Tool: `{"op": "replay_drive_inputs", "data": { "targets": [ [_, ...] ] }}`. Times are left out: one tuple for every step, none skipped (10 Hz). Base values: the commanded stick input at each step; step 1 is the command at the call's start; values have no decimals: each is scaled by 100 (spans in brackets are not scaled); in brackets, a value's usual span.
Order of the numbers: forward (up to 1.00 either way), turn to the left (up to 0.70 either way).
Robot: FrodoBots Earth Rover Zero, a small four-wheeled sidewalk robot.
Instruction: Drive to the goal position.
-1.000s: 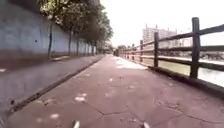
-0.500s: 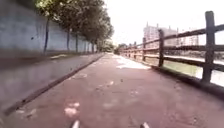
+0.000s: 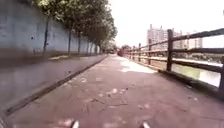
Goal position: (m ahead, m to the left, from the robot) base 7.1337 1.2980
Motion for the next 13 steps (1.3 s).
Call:
{"op": "replay_drive_inputs", "data": {
  "targets": [
    [70,0],
    [70,0],
    [70,0],
    [70,0],
    [70,0],
    [70,-3],
    [70,-30],
    [70,-34],
    [70,-4],
    [70,0],
    [70,0],
    [70,0],
    [70,0]
  ]
}}
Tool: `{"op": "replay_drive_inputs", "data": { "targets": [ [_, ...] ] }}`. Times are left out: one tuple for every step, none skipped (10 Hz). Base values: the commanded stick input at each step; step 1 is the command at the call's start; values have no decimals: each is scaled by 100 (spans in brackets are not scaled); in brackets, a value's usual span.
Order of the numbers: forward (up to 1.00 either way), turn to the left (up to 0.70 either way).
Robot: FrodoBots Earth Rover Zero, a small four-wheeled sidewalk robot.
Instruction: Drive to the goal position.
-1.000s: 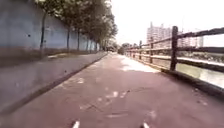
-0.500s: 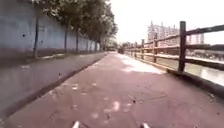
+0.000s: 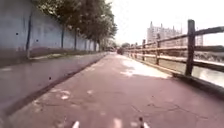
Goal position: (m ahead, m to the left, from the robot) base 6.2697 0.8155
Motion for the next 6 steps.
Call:
{"op": "replay_drive_inputs", "data": {
  "targets": [
    [70,0],
    [70,0],
    [70,0],
    [70,0],
    [70,-9],
    [70,-26]
  ]
}}
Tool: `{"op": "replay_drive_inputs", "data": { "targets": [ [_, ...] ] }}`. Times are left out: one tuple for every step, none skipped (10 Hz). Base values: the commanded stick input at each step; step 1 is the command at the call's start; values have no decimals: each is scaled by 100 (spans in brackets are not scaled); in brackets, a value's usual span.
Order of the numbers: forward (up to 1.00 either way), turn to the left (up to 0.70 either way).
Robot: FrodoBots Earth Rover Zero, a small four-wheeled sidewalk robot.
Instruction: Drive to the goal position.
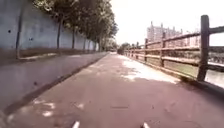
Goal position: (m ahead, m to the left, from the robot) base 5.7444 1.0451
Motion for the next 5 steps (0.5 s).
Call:
{"op": "replay_drive_inputs", "data": {
  "targets": [
    [70,-15],
    [70,-2],
    [70,0],
    [70,0],
    [70,0]
  ]
}}
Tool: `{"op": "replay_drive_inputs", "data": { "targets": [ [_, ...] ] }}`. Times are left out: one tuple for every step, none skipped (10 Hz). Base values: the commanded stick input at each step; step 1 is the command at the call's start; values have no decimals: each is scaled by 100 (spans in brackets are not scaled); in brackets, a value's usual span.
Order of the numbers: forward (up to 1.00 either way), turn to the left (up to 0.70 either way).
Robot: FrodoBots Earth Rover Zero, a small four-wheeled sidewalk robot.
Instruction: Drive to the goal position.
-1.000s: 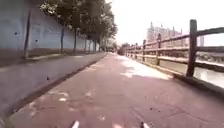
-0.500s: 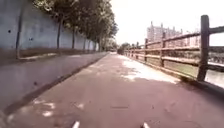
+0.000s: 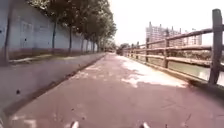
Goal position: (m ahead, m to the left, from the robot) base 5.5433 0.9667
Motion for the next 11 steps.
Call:
{"op": "replay_drive_inputs", "data": {
  "targets": [
    [70,0],
    [70,0],
    [70,0],
    [70,0],
    [70,0],
    [70,0],
    [70,0],
    [70,0],
    [70,0],
    [70,0],
    [70,0]
  ]
}}
